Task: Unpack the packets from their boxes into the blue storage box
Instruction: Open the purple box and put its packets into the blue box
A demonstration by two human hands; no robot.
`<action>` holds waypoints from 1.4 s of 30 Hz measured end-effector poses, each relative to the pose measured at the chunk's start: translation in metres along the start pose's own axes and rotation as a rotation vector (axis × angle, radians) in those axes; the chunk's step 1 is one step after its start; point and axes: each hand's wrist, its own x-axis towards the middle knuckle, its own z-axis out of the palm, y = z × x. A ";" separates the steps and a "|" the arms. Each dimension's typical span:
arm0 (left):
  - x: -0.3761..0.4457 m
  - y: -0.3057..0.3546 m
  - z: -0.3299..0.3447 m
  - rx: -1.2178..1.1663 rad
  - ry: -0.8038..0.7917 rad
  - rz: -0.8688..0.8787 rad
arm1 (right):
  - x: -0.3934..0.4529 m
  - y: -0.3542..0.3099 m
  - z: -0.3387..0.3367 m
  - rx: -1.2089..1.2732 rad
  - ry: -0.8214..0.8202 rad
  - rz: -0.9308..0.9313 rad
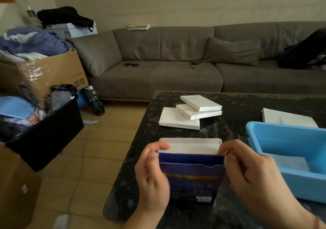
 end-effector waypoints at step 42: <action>0.001 -0.021 -0.052 0.822 -0.564 0.865 | -0.016 -0.012 0.006 0.702 0.038 0.730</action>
